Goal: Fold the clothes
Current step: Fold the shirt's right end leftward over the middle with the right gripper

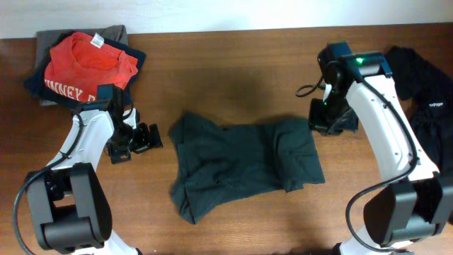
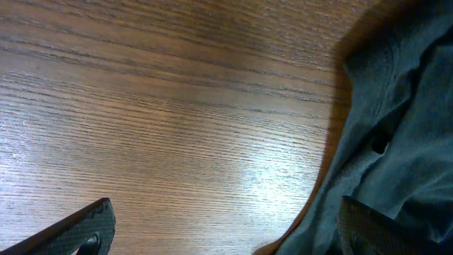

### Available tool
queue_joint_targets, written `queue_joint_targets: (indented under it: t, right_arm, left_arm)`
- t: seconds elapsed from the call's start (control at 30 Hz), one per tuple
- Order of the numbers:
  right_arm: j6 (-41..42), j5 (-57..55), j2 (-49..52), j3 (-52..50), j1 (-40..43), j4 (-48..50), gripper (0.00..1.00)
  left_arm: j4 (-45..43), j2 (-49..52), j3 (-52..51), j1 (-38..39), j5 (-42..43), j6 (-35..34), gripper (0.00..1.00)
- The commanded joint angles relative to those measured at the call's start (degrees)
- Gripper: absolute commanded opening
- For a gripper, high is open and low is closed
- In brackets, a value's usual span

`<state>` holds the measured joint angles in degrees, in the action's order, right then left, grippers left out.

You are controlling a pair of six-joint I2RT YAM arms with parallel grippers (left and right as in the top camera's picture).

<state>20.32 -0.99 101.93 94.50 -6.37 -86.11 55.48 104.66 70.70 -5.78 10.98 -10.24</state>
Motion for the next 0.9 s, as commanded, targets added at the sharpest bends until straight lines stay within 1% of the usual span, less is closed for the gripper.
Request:
queue_joint_targets:
  t: [0.0,0.27,0.37,0.5,0.6,0.7,0.77,0.87]
  right_arm:
    - [-0.57,4.33,-0.2,-7.1,-1.07,2.78,0.04]
    - [-0.55,14.27,-0.2,-24.57,-8.39,18.49,0.04]
    - [0.22,16.22,-0.2,-28.68,-11.87,22.97,0.04]
    - [2.71,16.26,-0.2,-31.61,-16.06,25.49,0.04]
    - [2.73,16.2,-0.2,-32.06,-17.92,26.03,0.04]
    - [4.07,15.08,-1.07,-30.95,-17.49,25.92,0.04]
    - [3.98,14.29,-2.54,-28.5,-16.33,24.02,0.04]
    - [3.89,10.82,-5.9,-22.16,-13.33,20.2,0.04]
  left_arm:
    - [0.11,-1.49,-0.33,0.13,0.44,0.48,0.99]
    - [0.59,-1.49,-0.33,0.11,0.44,0.48,0.99]
    - [0.7,-1.49,-0.33,0.11,0.44,0.48,0.99]
    - [0.72,-1.49,-0.33,0.11,0.44,0.48,0.99]
    - [0.79,-1.49,-0.33,0.11,0.44,0.48,0.99]
    - [1.07,-1.49,-0.33,0.13,0.42,0.5,0.99]
    - [1.18,-1.49,-0.33,0.11,0.39,0.5,0.99]
    - [1.22,-1.49,-0.35,0.11,0.39,0.5,0.99]
